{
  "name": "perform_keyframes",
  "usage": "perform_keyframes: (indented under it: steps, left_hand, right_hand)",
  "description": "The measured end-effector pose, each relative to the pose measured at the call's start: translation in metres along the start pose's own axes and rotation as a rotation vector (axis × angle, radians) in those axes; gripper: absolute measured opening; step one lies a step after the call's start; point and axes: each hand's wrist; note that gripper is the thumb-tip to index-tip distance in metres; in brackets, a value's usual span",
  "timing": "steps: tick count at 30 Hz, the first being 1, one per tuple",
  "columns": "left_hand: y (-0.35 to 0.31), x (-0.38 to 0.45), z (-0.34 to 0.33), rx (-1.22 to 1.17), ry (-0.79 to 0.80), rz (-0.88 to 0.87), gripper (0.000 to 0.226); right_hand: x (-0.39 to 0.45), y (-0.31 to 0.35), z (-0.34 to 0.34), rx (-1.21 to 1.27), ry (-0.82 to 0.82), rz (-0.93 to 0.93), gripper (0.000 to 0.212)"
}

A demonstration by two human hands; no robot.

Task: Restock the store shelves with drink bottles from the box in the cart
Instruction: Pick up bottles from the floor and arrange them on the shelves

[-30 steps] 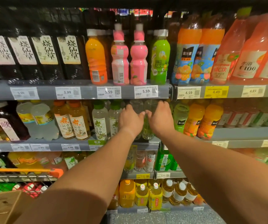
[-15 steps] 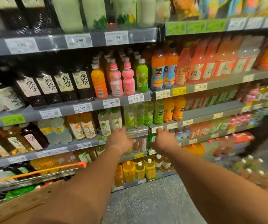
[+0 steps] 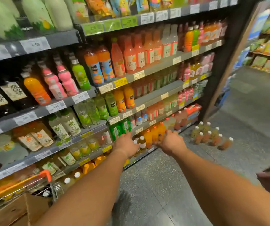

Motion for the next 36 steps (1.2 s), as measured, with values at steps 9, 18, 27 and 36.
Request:
perform_keyframes:
  steps: [9, 18, 27, 36]
  left_hand:
    - [-0.109, 0.009, -0.064, 0.133, 0.265, -0.357, 0.078]
    - [-0.181, 0.013, -0.126, 0.247, 0.408, -0.471, 0.085]
    - [-0.287, 0.090, -0.143, 0.228, 0.326, -0.388, 0.082]
    - [-0.412, 0.184, -0.163, 0.120, 0.294, -0.330, 0.069]
  right_hand:
    - [-0.065, -0.120, -0.001, 0.209, -0.141, -0.414, 0.083]
    - [-0.080, -0.192, -0.001, 0.334, -0.204, -0.579, 0.079]
    - [0.008, -0.285, 0.055, 0.338, -0.148, -0.514, 0.081]
    - [0.122, -0.384, 0.147, 0.305, -0.108, -0.438, 0.073]
Point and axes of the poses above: each hand's wrist, its own x-axis towards the middle knuckle, its own z-axis out of the back of the hand, y = z × x, and after that the axes turned 11 degrees about y, right-handed
